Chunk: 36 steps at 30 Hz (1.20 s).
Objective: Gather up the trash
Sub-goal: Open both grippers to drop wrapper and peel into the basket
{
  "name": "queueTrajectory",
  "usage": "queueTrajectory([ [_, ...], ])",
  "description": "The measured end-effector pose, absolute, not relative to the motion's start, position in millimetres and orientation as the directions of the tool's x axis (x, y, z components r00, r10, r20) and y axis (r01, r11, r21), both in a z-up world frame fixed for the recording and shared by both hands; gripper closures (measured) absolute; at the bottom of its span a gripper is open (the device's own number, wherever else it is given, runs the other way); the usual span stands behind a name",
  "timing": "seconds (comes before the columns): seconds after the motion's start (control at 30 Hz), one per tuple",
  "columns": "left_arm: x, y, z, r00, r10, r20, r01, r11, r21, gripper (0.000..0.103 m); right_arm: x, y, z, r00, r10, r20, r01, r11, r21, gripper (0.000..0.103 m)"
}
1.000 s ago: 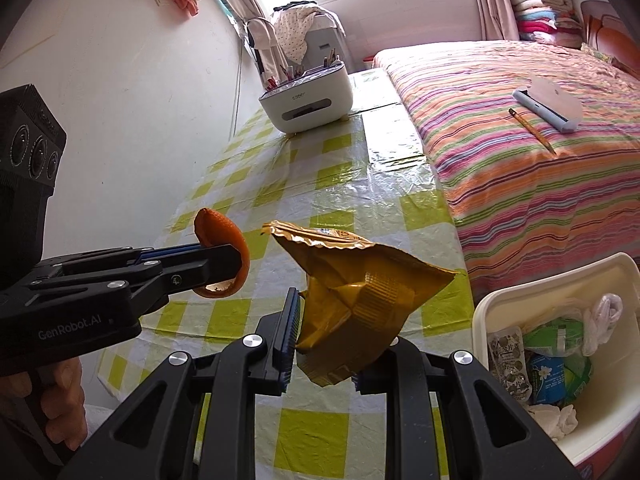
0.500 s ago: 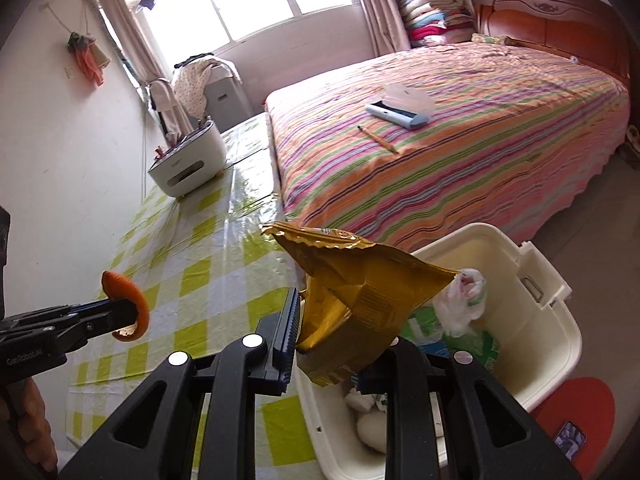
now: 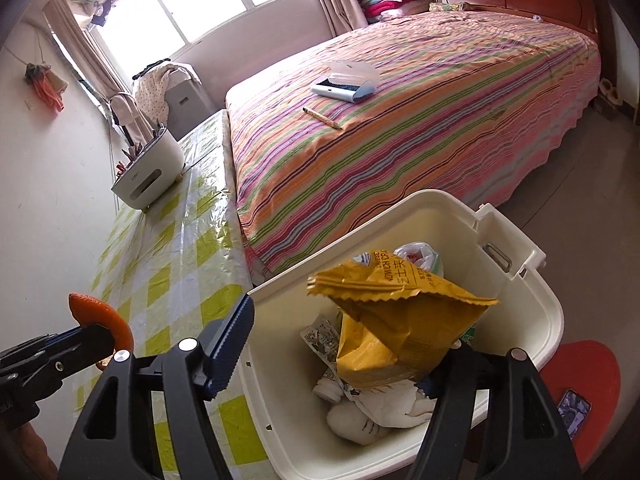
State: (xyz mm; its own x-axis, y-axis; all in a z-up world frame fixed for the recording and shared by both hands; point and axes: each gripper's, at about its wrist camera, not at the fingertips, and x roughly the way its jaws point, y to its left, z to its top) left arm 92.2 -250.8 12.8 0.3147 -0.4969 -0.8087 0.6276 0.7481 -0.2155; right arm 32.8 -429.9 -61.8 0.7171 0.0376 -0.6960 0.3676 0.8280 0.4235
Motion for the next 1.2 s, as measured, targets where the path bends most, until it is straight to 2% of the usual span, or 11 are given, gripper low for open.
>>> queueTrajectory([
  [0.13,91,-254,14,0.308,-0.506,-0.806,0.631,0.742,-0.225,0.085,25,-441,-61,0.773,0.117,-0.624,0.319,0.778,0.541,0.036],
  [0.23,92,-256,13,0.308,-0.504,-0.807,0.631,0.743,-0.223,0.085,16,-442,-52,0.802,0.051,-0.595,0.339,0.781,0.524,0.036],
  [0.37,93,-259,11,0.301,-0.507,-0.808,0.631,0.741,-0.23,0.085,7,-448,-46,0.841,0.04,-0.539,0.337,0.741,0.58,0.036],
  [0.57,94,-276,7,0.254,-0.562,-0.787,0.64,0.708,-0.299,0.085,-33,-448,-14,0.901,-0.214,-0.378,0.409,0.713,0.57,0.036],
  [0.73,87,-306,3,0.187,-0.621,-0.761,0.669,0.648,-0.364,0.082,-65,-442,5,0.923,-0.324,-0.209,0.382,0.69,0.615,0.034],
  [0.77,85,-312,2,0.181,-0.628,-0.757,0.678,0.637,-0.367,0.08,-71,-441,8,0.925,-0.334,-0.183,0.372,0.686,0.625,0.032],
  [0.83,83,-323,0,0.19,-0.633,-0.75,0.691,0.629,-0.355,0.064,-86,-438,12,0.927,-0.354,-0.121,0.344,0.68,0.647,0.031],
  [0.87,82,-324,-1,0.213,-0.633,-0.745,0.689,0.638,-0.345,0.042,-92,-436,14,0.927,-0.362,-0.097,0.333,0.678,0.655,0.031],
  [0.9,82,-323,-1,0.246,-0.626,-0.74,0.678,0.656,-0.33,0.023,-97,-434,16,0.927,-0.367,-0.078,0.323,0.675,0.664,0.03],
  [1.0,83,-312,1,0.322,-0.602,-0.731,0.651,0.701,-0.29,0.022,-110,-433,20,0.932,-0.358,-0.053,0.298,0.677,0.673,0.03],
  [1.2,68,-257,29,0.55,-0.504,-0.667,0.552,0.818,-0.163,0.022,-118,-420,30,0.934,-0.343,-0.095,0.327,0.72,0.613,0.03],
])
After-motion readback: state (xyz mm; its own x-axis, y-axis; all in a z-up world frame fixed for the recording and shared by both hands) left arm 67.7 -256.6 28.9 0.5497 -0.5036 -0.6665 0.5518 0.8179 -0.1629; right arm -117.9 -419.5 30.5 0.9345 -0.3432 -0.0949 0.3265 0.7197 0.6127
